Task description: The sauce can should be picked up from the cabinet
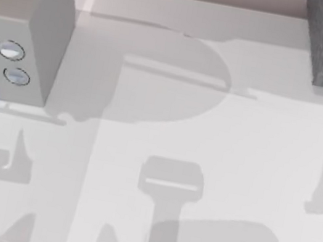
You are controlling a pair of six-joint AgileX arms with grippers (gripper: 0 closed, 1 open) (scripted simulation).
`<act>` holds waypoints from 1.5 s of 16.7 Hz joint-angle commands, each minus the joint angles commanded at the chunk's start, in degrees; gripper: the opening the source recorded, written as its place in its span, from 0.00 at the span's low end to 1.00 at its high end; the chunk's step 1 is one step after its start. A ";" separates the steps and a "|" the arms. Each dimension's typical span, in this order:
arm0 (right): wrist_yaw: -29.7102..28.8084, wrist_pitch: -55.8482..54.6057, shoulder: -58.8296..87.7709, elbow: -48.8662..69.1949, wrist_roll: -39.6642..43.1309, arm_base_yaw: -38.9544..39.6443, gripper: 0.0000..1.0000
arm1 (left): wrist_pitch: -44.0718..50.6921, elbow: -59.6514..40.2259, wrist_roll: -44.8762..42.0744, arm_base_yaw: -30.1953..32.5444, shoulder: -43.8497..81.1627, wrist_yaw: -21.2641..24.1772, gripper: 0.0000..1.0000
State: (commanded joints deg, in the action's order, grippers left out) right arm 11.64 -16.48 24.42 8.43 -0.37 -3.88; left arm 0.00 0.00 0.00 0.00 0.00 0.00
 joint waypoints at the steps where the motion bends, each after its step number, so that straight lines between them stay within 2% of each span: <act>1: 1.37 -1.88 2.76 0.96 0.00 -0.41 0.00 | 0.00 0.00 0.00 0.00 0.00 0.00 1.00; 25: 35.07 -46.76 70.79 23.33 -0.91 -10.25 0.00 | 0.00 0.00 0.00 0.00 0.00 0.00 1.00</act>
State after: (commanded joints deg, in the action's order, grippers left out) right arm 46.72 -63.23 95.21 31.76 -1.28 -14.13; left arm 0.00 0.00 0.00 0.00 0.00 0.00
